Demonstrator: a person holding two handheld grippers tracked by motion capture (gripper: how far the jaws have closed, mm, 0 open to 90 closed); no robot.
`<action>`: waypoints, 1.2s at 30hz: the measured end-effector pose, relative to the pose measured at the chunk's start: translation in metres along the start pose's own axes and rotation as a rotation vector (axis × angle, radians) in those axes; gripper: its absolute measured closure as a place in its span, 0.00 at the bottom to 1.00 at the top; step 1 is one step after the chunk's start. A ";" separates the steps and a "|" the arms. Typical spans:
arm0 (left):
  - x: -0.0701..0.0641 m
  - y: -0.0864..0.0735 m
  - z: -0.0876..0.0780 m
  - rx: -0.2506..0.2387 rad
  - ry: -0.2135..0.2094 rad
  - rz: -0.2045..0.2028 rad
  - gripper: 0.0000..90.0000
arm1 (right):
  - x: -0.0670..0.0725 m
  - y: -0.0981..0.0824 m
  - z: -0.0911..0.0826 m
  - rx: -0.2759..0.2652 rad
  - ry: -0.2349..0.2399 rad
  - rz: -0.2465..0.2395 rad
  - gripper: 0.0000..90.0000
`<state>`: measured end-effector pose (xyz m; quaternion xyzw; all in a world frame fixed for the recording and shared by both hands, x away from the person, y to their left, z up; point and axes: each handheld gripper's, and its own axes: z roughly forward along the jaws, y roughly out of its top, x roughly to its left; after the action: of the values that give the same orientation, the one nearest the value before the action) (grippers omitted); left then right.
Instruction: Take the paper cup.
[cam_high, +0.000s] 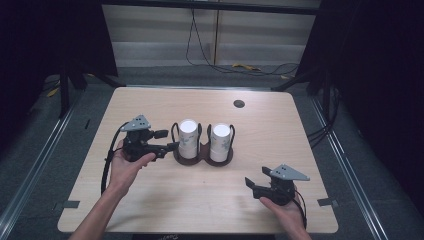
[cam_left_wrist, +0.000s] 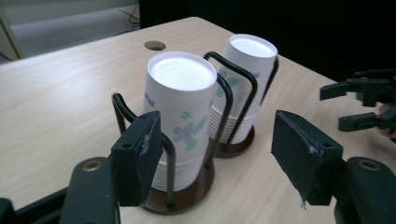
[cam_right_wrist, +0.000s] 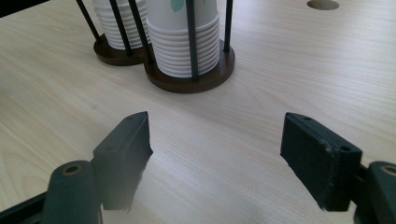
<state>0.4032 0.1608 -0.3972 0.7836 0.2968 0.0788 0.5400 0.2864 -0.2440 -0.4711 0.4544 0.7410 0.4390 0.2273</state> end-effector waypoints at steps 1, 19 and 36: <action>0.000 0.001 0.001 -0.003 -0.002 -0.011 0.37 | 0.000 0.000 0.000 -0.002 0.001 -0.001 0.27; 0.001 0.033 0.029 0.096 0.014 -0.001 0.36 | 0.002 0.000 0.001 -0.011 0.029 -0.006 0.26; 0.004 0.048 0.050 0.191 0.049 0.035 0.29 | 0.006 0.000 0.001 -0.009 0.039 -0.039 0.27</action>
<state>0.4470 0.1119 -0.3755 0.8345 0.3021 0.0787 0.4541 0.2844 -0.2382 -0.4716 0.4302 0.7519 0.4466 0.2236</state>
